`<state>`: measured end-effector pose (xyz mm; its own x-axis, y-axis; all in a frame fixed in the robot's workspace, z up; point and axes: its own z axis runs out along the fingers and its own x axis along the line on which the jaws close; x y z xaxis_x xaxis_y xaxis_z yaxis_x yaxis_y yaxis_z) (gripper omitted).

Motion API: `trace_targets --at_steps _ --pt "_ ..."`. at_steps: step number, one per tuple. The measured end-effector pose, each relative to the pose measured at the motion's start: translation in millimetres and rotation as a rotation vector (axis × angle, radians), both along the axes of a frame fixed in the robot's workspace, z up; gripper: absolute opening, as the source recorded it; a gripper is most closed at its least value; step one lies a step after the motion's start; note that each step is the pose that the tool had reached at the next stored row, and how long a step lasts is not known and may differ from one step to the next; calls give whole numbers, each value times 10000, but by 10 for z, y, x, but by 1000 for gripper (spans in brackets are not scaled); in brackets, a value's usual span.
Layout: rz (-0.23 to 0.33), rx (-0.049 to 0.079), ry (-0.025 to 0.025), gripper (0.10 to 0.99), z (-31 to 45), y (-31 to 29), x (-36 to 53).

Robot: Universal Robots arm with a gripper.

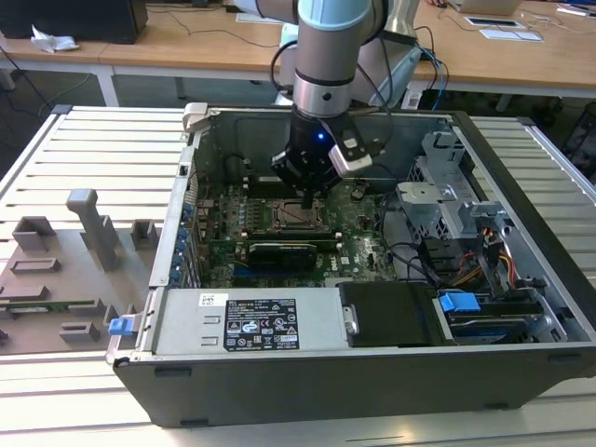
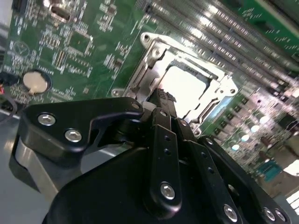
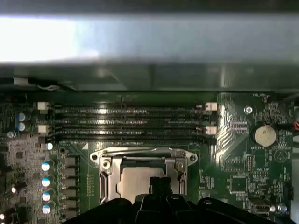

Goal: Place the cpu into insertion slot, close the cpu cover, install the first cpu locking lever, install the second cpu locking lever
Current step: 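Install the first cpu locking lever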

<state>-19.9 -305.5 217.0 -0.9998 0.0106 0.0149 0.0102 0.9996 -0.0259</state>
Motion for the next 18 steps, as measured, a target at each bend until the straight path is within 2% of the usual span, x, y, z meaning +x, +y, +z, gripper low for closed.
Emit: trace_targets --at_steps 6,9,18 --pt "0 1 -8 106 0 -203 -12" --pt "-3 -2 -7 106 9 -225 -14" --pt "-1 0 -8 106 185 -225 -13"
